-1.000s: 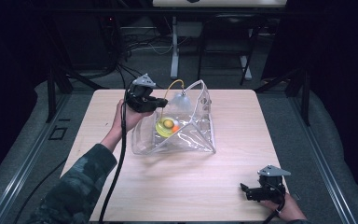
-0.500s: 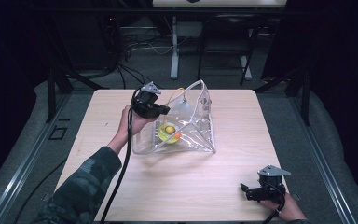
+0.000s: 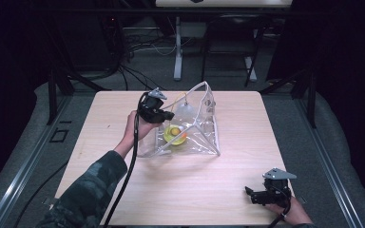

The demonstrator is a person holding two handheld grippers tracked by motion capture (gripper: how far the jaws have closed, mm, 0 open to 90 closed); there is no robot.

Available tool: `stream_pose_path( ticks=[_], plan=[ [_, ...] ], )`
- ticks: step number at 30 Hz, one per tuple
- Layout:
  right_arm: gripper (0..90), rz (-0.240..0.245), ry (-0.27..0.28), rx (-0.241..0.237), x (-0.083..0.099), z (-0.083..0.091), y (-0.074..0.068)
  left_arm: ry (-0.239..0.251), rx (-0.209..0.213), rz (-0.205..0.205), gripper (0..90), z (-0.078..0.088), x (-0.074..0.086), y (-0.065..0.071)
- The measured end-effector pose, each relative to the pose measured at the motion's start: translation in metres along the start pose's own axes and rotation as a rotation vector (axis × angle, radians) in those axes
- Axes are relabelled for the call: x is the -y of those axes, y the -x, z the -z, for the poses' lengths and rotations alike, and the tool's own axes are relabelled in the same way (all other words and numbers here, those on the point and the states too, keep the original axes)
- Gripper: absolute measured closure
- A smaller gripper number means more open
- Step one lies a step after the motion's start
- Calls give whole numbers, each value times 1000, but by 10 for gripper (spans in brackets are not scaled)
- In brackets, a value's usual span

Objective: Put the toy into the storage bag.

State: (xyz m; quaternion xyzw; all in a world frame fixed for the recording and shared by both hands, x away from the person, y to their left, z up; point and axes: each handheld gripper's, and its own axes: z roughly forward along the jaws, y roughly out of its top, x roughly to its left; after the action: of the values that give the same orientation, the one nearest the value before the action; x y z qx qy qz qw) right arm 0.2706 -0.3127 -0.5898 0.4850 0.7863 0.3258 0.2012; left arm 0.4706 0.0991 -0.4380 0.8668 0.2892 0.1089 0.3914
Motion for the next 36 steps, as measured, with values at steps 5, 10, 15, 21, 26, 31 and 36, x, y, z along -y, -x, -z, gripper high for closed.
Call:
stream_pose_path(
  ticks=[5,10,15,21,26,31,36],
  plan=[
    [0,0,0,-1,0,0,0,-6,-2,4,887,-4,2,0],
    [0,1,-1,-3,0,0,0,-7,-13,8,882,-3,2,-1],
    [0,1,-1,-3,0,0,0,-8,4,10,876,0,3,-2],
    [0,6,-7,-5,0,1,1,23,33,1,773,10,2,1],
    [0,1,-1,-4,0,0,0,33,23,-5,644,20,1,3],
    [0,6,-6,-4,0,1,0,42,2,12,371,31,1,3],
    [0,1,-1,-3,0,0,0,63,-18,14,258,46,1,0]
  ],
)
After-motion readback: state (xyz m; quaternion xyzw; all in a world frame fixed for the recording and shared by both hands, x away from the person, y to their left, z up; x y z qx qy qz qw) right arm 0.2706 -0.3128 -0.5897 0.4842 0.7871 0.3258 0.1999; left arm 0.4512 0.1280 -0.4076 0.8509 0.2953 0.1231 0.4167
